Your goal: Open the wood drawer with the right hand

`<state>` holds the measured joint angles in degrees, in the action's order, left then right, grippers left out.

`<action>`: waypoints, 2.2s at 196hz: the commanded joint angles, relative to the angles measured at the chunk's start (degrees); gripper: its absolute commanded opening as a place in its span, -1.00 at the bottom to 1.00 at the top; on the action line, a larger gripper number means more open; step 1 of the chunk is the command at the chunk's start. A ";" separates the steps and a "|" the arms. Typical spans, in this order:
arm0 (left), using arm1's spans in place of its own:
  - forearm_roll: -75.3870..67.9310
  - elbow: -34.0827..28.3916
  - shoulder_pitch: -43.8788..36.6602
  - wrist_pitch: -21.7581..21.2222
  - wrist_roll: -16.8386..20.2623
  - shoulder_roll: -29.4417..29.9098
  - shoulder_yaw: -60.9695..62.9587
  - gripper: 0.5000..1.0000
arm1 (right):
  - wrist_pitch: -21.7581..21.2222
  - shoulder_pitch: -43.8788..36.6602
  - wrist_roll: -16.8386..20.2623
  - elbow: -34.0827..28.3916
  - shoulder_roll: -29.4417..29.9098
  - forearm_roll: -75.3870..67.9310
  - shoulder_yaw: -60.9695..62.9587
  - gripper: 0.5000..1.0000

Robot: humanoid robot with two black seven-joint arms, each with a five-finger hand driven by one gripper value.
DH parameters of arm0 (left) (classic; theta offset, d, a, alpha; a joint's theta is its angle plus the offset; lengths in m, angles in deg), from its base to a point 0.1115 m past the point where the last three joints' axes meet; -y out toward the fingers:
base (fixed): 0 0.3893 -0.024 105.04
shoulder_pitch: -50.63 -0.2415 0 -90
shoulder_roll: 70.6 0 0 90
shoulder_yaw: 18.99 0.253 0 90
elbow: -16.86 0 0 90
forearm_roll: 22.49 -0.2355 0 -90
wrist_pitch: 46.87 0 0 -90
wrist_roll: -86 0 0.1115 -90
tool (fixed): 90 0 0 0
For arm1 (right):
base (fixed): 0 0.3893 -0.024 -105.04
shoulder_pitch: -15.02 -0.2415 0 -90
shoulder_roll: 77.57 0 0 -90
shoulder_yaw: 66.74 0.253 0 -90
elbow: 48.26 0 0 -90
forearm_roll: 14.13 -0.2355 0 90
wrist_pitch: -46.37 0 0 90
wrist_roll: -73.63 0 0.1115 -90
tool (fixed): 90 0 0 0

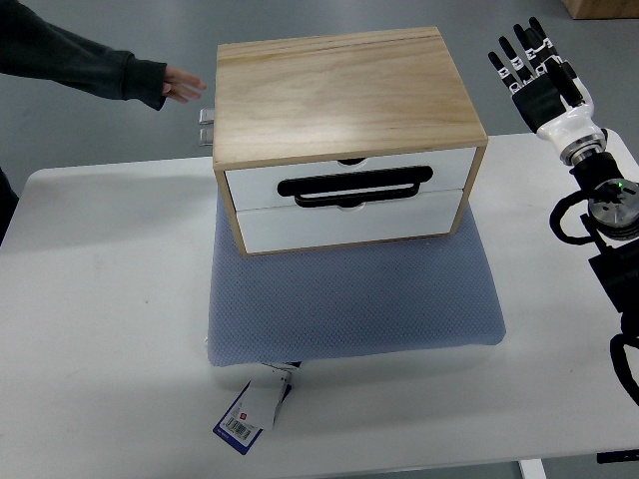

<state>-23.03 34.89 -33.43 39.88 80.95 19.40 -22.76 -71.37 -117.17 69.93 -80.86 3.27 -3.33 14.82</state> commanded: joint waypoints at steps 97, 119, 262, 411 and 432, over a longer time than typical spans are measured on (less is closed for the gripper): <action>-0.08 0.16 0.48 -0.18 0.04 0.00 0.00 1.00 | -0.47 -16.07 5.09 -4.57 -17.72 11.96 -23.80 0.78; -0.08 0.87 0.74 -0.09 0.04 0.00 0.00 1.00 | -1.61 -27.05 9.49 -11.51 -25.55 18.82 -36.28 0.78; 0.09 1.04 1.44 -0.09 0.04 0.00 0.00 1.00 | 1.55 -75.49 38.69 -55.11 -20.55 1.07 -86.39 0.75; 0.18 0.69 1.44 0.00 0.04 0.00 0.00 1.00 | 15.70 -63.36 38.69 -53.35 -15.54 6.34 -92.28 0.76; 0.18 0.69 1.44 0.00 0.04 0.00 0.00 1.00 | 15.44 -63.10 38.69 -53.18 -15.54 6.52 -92.46 0.76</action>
<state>-22.89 35.58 -31.98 39.88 80.99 19.40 -22.75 -55.69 -180.65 108.63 -134.18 -12.24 2.79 -77.43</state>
